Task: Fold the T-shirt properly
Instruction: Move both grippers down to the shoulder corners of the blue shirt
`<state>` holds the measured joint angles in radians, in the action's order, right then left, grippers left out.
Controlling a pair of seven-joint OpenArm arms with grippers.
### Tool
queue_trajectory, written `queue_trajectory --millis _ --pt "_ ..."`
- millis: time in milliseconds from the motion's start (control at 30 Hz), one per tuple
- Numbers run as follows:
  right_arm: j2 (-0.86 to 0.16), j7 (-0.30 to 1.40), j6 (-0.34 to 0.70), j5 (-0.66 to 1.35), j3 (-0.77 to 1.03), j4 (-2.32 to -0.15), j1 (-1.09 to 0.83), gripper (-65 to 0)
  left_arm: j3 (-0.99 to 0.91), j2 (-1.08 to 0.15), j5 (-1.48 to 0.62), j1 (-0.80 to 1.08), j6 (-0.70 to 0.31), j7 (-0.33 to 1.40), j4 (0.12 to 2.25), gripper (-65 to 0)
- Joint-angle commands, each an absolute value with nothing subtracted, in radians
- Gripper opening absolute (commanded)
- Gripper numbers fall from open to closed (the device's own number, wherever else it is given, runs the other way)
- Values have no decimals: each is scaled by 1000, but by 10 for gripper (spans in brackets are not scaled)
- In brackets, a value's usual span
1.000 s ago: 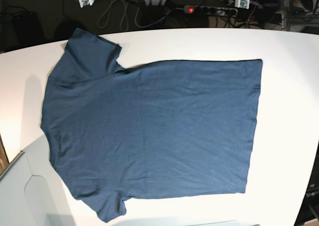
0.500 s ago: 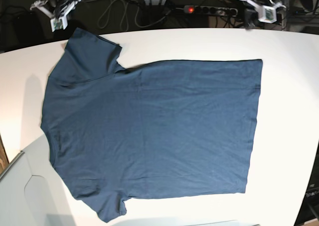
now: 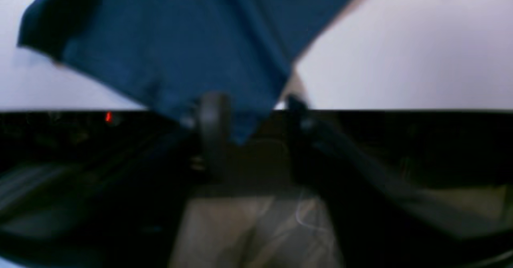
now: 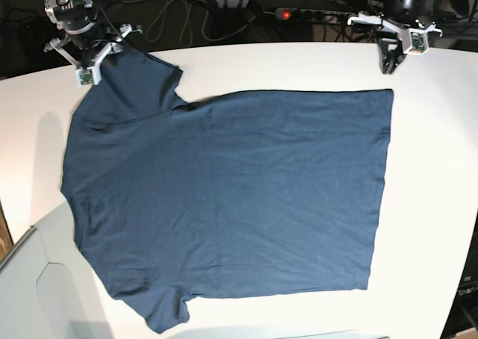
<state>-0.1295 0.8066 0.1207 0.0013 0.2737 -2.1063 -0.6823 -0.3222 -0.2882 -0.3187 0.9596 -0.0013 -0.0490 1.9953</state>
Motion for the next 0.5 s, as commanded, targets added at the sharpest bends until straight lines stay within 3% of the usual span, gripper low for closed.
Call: queue_trajectory --millis 0,133,467 --pt "-136 794 154 -1 280 -2124 -677 -334 -341 -289 -320 957 4 -77 2009 -484" --pt "-136 797 171 -2 280 -2123 -650 -310 -375 -274 -320 912 4 -77 2006 -377" --pt "-139 802 171 -4 282 -2115 -602 -310 -389 -282 -320 685 2 -77 1728 -375"
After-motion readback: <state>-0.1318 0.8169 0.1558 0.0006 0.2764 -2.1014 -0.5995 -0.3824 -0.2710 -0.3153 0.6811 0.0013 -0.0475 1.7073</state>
